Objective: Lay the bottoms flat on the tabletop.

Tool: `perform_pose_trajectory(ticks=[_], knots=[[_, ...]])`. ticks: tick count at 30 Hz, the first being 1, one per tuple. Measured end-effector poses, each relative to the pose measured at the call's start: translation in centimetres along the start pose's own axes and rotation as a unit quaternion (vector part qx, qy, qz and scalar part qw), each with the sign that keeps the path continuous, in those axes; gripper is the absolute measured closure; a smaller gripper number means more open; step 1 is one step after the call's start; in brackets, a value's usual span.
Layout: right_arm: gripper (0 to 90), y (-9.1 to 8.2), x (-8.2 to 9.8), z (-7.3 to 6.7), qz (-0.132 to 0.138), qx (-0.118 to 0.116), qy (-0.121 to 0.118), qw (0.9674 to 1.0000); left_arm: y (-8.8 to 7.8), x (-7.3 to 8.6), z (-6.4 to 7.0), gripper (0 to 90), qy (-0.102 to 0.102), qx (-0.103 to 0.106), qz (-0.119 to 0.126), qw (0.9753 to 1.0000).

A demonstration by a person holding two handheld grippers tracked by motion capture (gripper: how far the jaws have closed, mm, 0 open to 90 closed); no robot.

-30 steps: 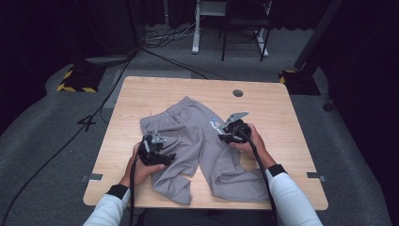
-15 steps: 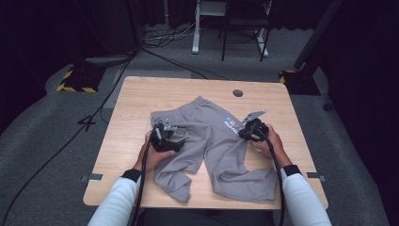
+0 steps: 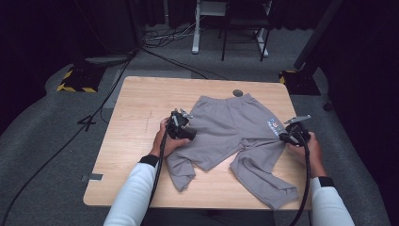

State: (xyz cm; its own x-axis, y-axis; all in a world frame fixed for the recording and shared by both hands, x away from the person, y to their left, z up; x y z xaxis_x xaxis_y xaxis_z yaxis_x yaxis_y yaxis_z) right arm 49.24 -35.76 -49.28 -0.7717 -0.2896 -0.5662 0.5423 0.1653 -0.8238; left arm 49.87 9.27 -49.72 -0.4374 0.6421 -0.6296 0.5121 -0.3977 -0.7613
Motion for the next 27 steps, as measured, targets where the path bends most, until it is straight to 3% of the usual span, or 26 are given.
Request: perform_pose_trajectory(ticks=[3, 4, 6, 7, 10, 13, 15, 16, 19, 23, 25, 27], knots=[[74.3, -0.6, 0.4, 0.5, -0.004, 0.022, 0.007, 0.9997, -2.9, 1.6, 0.1, 22.5, -0.001, 0.007, 0.021, 0.9997], [71.9, -0.9, 0.4, 0.3, -0.001, 0.023, 0.004, 0.9997, -4.0, 2.4, 0.1, 22.3, 0.001, 0.012, 0.032, 0.9994], [67.9, -1.7, 0.1, -0.6, 0.022, 0.012, -0.005, 0.9997, -5.9, 4.1, 0.5, 22.3, 0.013, 0.005, 0.041, 0.9991], [66.9, -2.2, -0.1, -1.3, 0.032, -0.002, -0.009, 0.9994, -6.8, 5.2, 0.7, 22.2, 0.019, 0.0, 0.041, 0.999], [64.6, -3.8, -1.0, -4.8, 0.071, -0.065, -0.042, 0.9944, -8.3, 7.9, 1.1, 22.3, 0.023, -0.006, 0.039, 0.9989], [64.1, -5.2, -1.7, -9.5, 0.1, -0.13, -0.097, 0.9816, -9.3, 10.5, 1.7, 22.5, 0.018, -0.002, 0.035, 0.9992], [65.1, -5.7, -1.7, -13.4, 0.109, -0.172, -0.144, 0.9684, -9.8, 11.7, 2.2, 22.9, 0.018, 0.001, 0.026, 0.9995], [65.0, -5.8, -1.6, -14.6, 0.109, -0.184, -0.157, 0.9642, -10.0, 12.3, 2.6, 22.9, 0.014, 0.007, 0.02, 0.9997], [64.4, -5.5, -0.8, -19.3, 0.1, -0.232, -0.209, 0.9447, -10.3, 13.7, 3.8, 22.3, 0.027, 0.017, 0.011, 0.9994], [59.6, -4.8, 0.4, -24.5, 0.083, -0.269, -0.266, 0.922, -11.0, 14.9, 4.3, 21.1, 0.008, 0.039, 0.021, 0.999], [58.5, -4.5, 0.8, -26.6, 0.078, -0.288, -0.282, 0.9119, -11.1, 15.5, 4.2, 20.0, 0.008, 0.038, 0.038, 0.9985], [55.9, -4.3, 1.0, -28.4, 0.075, -0.297, -0.302, 0.9027, -11.2, 15.8, 4.0, 20.0, 0.009, 0.037, 0.041, 0.9984]])
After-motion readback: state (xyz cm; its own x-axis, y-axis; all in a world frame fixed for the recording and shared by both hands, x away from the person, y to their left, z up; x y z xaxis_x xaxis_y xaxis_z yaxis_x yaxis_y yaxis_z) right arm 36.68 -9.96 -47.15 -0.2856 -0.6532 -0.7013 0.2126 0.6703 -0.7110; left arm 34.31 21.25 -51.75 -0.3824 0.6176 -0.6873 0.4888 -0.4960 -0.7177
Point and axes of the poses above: each handheld gripper's, and its own axes: y roughly forward along the jaws, x roughly out of its underside, z roughly to its right, the point moved 2 cm from there along y, roughly forward along the jaws, and after that the axes turned 11 degrees about y, right-handed, at the moved point
